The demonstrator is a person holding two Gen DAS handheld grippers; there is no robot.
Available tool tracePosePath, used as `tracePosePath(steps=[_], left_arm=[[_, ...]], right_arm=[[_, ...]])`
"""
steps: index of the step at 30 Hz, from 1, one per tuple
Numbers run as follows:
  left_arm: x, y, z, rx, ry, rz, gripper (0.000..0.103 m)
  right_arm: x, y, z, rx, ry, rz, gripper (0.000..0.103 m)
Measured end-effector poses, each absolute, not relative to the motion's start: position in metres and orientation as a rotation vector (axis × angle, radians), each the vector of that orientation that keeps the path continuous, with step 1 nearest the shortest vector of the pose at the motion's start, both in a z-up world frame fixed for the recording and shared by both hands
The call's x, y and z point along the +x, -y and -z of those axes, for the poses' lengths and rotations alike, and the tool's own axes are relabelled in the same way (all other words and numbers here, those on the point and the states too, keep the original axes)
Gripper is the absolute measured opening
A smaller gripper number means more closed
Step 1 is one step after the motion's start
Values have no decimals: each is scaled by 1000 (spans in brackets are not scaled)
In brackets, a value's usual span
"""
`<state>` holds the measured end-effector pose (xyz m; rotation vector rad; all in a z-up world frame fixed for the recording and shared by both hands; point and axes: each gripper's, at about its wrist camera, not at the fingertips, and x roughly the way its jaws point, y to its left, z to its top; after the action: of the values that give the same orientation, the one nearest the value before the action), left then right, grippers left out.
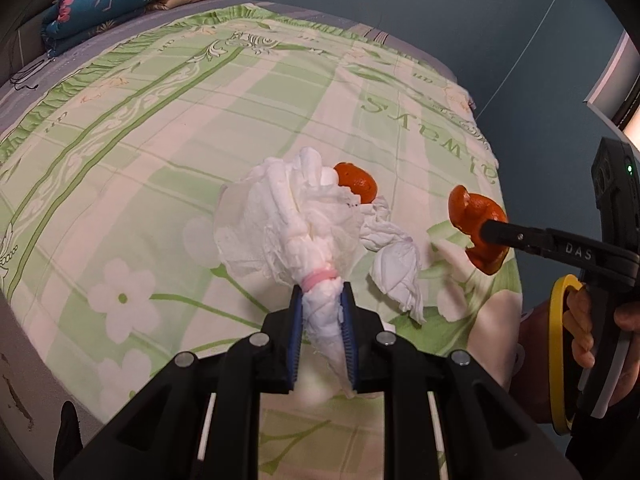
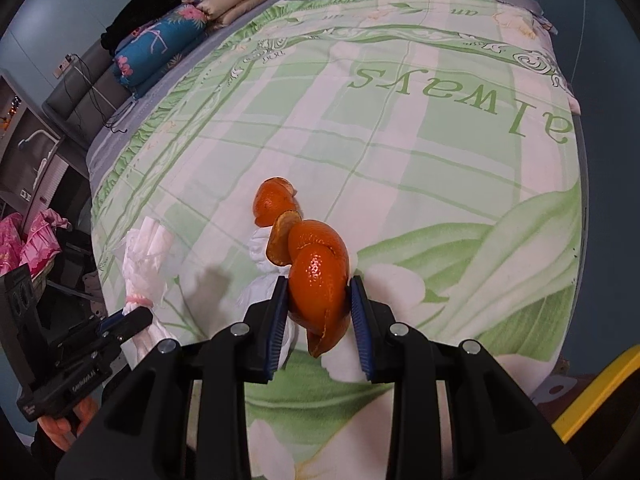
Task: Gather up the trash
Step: 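Carry the tissue bundle and orange peel with both tools over the yellow bin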
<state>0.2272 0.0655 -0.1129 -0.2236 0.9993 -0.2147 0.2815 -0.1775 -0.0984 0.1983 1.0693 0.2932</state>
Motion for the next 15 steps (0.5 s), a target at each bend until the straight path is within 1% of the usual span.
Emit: tracePosePath(steps=[9, 15], left_arm=[[184, -66, 78, -187, -865, 233, 17], [152, -59, 62, -190, -817, 263, 17]], right_arm=[[236, 193, 66, 239, -977, -311, 29], [205, 202, 51, 275, -926, -320, 29]])
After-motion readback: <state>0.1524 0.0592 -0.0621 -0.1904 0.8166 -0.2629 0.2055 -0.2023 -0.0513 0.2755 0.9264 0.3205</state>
